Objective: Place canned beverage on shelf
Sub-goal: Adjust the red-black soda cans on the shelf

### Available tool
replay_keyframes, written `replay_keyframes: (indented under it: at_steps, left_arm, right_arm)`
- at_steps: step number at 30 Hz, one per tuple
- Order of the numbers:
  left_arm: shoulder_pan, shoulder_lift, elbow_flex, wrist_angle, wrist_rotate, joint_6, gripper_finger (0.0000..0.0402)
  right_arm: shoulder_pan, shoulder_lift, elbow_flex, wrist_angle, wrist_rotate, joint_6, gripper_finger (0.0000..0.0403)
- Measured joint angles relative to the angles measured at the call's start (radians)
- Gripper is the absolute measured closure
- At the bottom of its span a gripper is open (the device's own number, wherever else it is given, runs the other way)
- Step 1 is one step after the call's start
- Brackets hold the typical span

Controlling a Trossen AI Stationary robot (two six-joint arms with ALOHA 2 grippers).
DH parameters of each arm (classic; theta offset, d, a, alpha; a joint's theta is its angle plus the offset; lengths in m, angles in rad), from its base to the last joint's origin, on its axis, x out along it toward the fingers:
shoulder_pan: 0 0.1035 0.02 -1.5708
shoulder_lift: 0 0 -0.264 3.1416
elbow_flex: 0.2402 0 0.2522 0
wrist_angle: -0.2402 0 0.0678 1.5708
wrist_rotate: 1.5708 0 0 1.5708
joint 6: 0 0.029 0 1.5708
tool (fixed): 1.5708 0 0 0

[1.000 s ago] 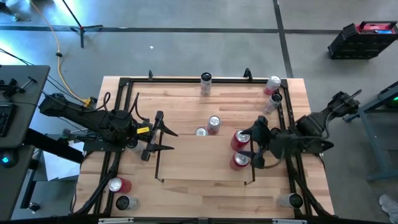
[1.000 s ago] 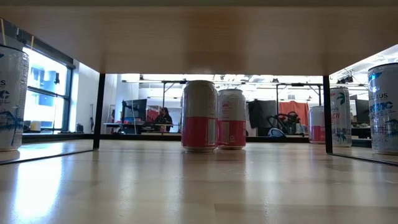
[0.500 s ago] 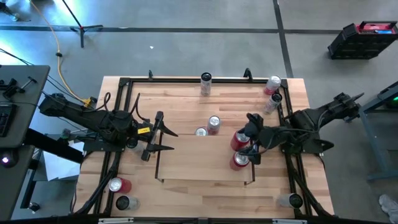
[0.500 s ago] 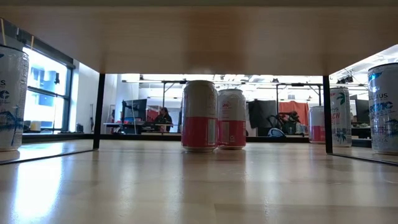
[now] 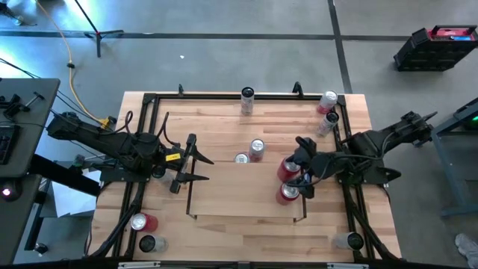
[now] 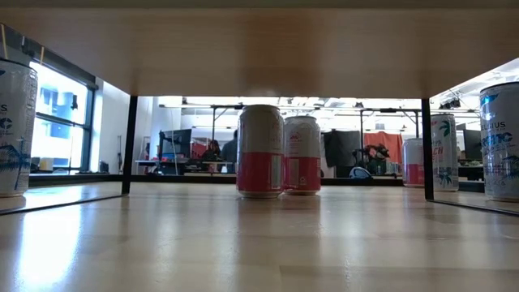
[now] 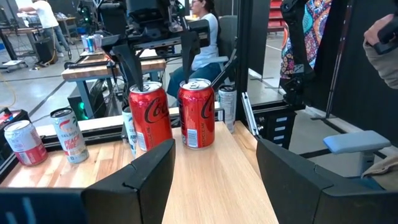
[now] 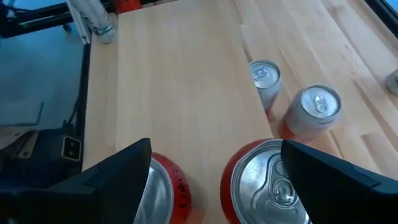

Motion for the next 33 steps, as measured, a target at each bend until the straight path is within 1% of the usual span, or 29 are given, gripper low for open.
replay_keyframes:
  at_steps: [6,17,25,33]
  left_arm:
    - [0.0,0.0,0.0,0.0,0.0,0.0,0.0186]
    - [0.0,0.0,0.0,0.0,0.0,0.0,0.0186]
    - [0.0,0.0,0.0,0.001,0.0,0.0,0.0186]
    - [0.0,0.0,0.0,0.001,0.0,0.0,0.0186]
  right_arm:
    - [0.0,0.002,-0.001,0.063,-0.013,-0.066,0.0059]
    - [0.0,0.0,-0.001,0.062,0.003,-0.065,0.0059]
    - [0.0,0.0,-0.001,-0.005,0.036,-0.015,0.0059]
    - [0.0,-0.002,-0.001,0.003,0.003,-0.021,0.0059]
